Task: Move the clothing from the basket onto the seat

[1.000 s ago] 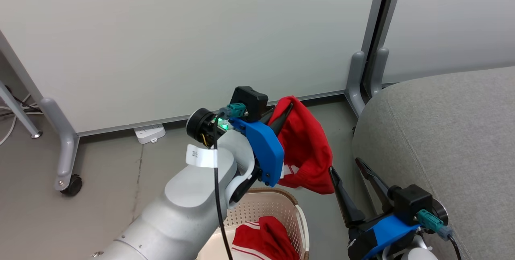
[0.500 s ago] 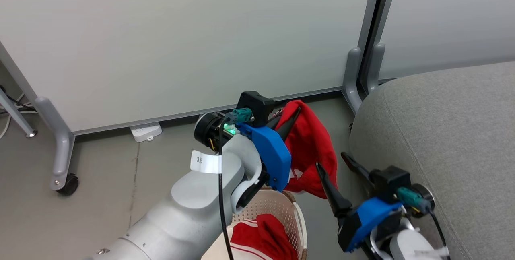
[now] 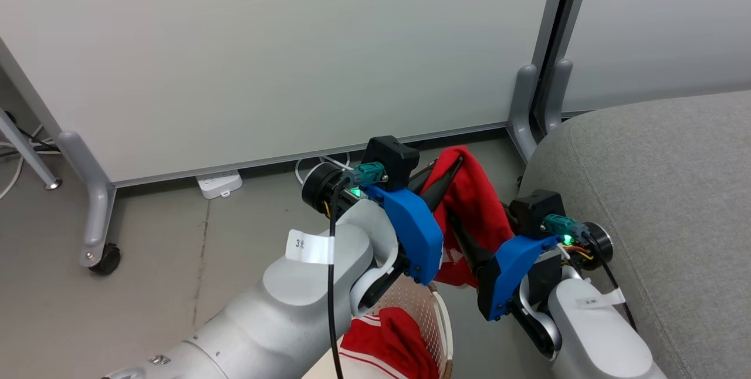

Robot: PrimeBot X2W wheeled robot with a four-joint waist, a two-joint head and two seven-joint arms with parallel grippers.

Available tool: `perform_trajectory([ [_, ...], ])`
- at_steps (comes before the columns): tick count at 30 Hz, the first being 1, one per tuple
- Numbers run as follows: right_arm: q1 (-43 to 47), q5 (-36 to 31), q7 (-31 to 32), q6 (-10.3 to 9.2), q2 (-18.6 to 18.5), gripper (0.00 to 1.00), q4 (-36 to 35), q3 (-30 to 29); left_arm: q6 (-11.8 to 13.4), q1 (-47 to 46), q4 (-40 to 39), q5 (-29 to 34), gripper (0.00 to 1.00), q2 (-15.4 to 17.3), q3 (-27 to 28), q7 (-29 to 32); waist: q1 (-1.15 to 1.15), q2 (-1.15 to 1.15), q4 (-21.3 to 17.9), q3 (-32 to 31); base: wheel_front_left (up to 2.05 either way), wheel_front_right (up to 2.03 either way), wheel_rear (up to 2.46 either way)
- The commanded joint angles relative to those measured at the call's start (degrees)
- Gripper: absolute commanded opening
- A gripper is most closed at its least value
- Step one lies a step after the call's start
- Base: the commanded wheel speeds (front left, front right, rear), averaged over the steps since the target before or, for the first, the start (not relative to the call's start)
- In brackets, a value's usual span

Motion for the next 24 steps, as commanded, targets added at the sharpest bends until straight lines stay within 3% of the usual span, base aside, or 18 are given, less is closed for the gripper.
perform_trajectory([
  [1,-1.3,0.7,-0.3,0.03,-0.2,0.31,0.9,1.0,0.3,-1.1,-0.2,-0.5,0.0,0.0,-0.4,-0.6,0.0,0.0,0.1,0.0,0.0,0.0,0.0],
  [2,-1.7,1.1,-0.8,0.03,-0.2,0.0,1.2,1.9,0.4,-1.1,-0.2,-0.8,0.0,0.0,-0.5,-0.8,0.0,0.0,0.1,-0.1,0.0,0.0,0.0],
  [24,-3.6,4.5,-4.8,0.03,-0.2,0.0,5.4,4.8,0.5,-1.6,2.8,-4.7,0.0,0.0,-3.0,-2.9,0.0,0.0,-1.5,-0.8,0.0,0.0,0.0],
])
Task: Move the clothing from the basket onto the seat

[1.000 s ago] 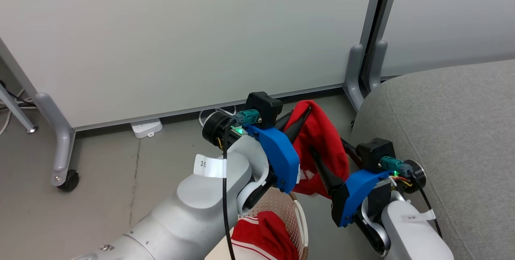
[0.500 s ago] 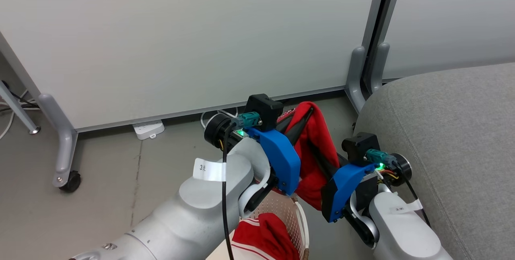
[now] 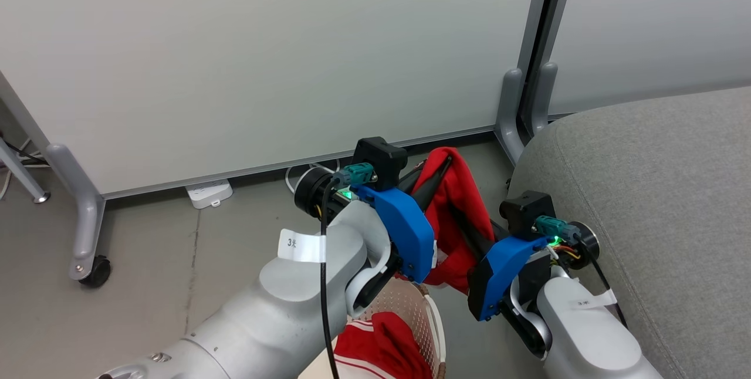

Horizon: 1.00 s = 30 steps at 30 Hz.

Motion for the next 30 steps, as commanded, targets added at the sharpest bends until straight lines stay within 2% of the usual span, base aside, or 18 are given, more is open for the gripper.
perform_trajectory([
  [1,-0.7,0.2,-0.2,0.03,-0.2,0.0,0.2,0.1,0.1,-0.7,0.2,-0.3,0.0,0.0,-0.2,-0.4,0.0,0.0,0.0,0.0,0.0,0.0,0.0],
  [4,-0.9,0.5,-0.5,0.03,-0.2,0.0,0.4,0.4,0.3,-0.9,0.4,-0.7,0.0,0.0,-0.4,-0.6,0.0,0.0,-0.1,0.0,0.0,0.0,0.0],
  [5,-0.9,0.5,-0.6,0.03,-0.2,0.0,0.4,0.5,0.4,-0.9,0.4,-0.7,0.15,0.0,-0.5,-0.7,0.0,0.0,-0.2,0.0,0.0,0.0,0.0],
  [6,-1.0,0.7,-0.6,0.03,-0.2,0.0,0.5,0.6,0.4,-0.8,0.4,-0.7,0.34,0.0,-0.6,-0.9,0.0,0.0,-0.2,0.0,0.0,0.0,0.0],
  [7,-1.0,0.9,-0.7,0.03,-0.2,0.0,0.5,0.7,0.5,-0.8,0.4,-0.6,0.79,0.0,-0.6,-1.4,0.0,0.0,-0.2,0.1,0.0,0.0,0.0],
  [8,-1.1,1.1,-0.8,0.03,-0.2,0.0,0.4,0.6,0.6,-0.7,0.5,-0.6,1.0,0.0,-0.5,-1.9,0.0,0.0,-0.3,0.1,0.0,0.0,0.0],
  [14,-1.5,1.9,-1.8,0.03,-0.2,0.0,0.1,-0.5,0.2,2.2,0.8,2.2,1.0,0.1,1.6,-4.4,0.0,0.0,-0.2,0.7,0.0,0.0,0.0],
  [16,-1.5,1.8,-2.0,0.03,-0.2,0.0,0.1,-1.1,0.4,3.4,-1.1,4.8,1.0,0.8,4.9,-4.5,0.0,0.0,-0.1,1.0,0.0,0.0,0.0],
  [17,-1.5,1.6,-2.1,0.03,-0.2,0.0,0.0,-1.7,0.3,6.8,-3.7,8.2,1.0,1.9,8.4,-4.5,0.0,0.0,0.0,1.2,0.0,0.0,0.0],
  [22,-0.8,0.9,-2.3,0.03,-0.2,0.0,-0.1,-3.0,0.5,16.2,-10.4,17.0,1.0,4.8,18.2,-4.5,0.0,0.0,0.1,1.4,0.0,0.0,0.0],
  [30,0.7,-0.3,-1.9,0.03,-0.2,0.0,-0.7,-5.6,-1.0,28.8,-18.3,29.8,1.0,7.2,30.1,-4.5,0.0,0.0,0.5,1.5,0.0,0.0,0.0],
])
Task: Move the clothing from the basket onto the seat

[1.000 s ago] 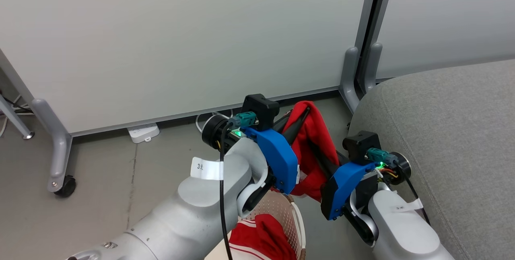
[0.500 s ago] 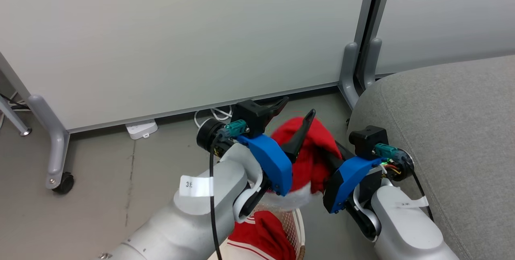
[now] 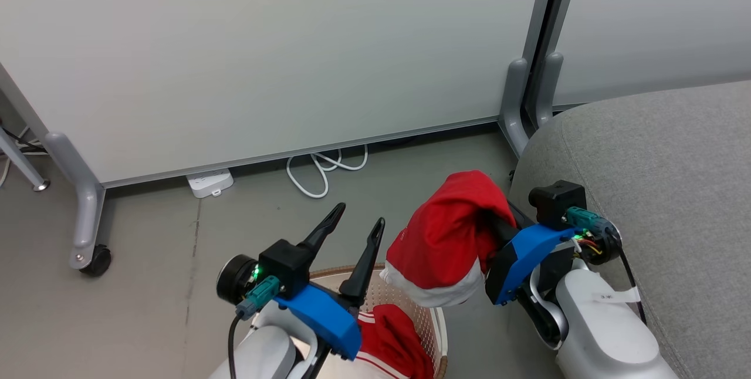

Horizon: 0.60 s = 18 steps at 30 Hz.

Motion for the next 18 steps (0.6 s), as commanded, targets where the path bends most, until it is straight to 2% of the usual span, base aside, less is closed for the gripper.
perform_trajectory([
  [1,0.8,-0.4,0.0,0.03,-0.2,0.0,-0.5,-0.2,-0.3,1.4,-0.6,1.2,1.0,0.3,1.2,-0.3,0.0,0.0,0.0,0.0,0.0,0.0,0.0],
  [7,1.4,-0.6,0.5,0.03,-0.2,0.0,-1.2,-0.9,-1.6,8.2,-2.7,6.2,1.0,-0.4,8.1,-0.3,0.0,0.0,0.1,-0.1,0.0,0.0,0.0],
  [18,2.4,-1.2,1.3,0.03,-0.2,0.0,-2.6,-1.8,-3.9,12.7,-3.1,11.2,1.0,-2.5,14.0,-0.3,0.0,0.0,0.6,-0.1,0.0,0.0,0.0],
])
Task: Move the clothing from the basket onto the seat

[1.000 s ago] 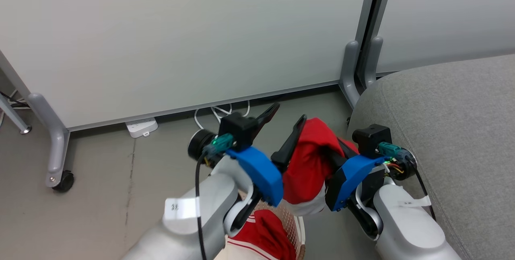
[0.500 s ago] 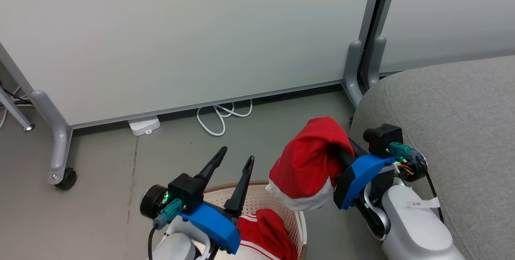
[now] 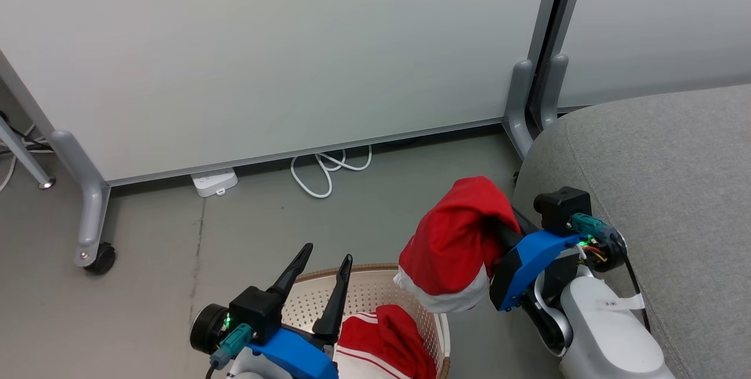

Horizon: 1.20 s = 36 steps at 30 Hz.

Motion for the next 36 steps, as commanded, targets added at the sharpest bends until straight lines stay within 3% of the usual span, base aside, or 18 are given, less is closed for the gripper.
perform_trajectory([
  [1,0.4,-0.2,0.2,0.03,-0.2,0.0,-0.5,-0.1,-0.4,0.4,-0.1,0.4,1.0,-0.1,0.6,-0.3,0.0,0.0,0.0,0.0,0.0,0.0,0.0],
  [8,0.6,-0.2,0.3,0.03,-0.2,0.0,-1.1,0.0,-0.8,1.0,-0.3,1.7,1.0,-1.2,2.4,-0.3,0.0,0.0,-2.0,0.4,0.0,0.0,0.0],
  [26,1.6,-1.6,0.6,0.03,-0.2,0.0,-3.0,-4.0,-0.9,-1.6,-0.9,1.8,1.0,-0.8,1.6,-0.3,0.0,0.0,-17.3,3.7,0.0,0.0,0.0],
  [36,2.4,-1.0,0.3,0.03,-0.1,0.0,-4.0,-4.7,-0.9,-2.4,-0.8,1.4,1.0,-0.5,1.0,-0.3,0.0,0.0,-23.1,5.1,0.0,0.0,0.0],
])
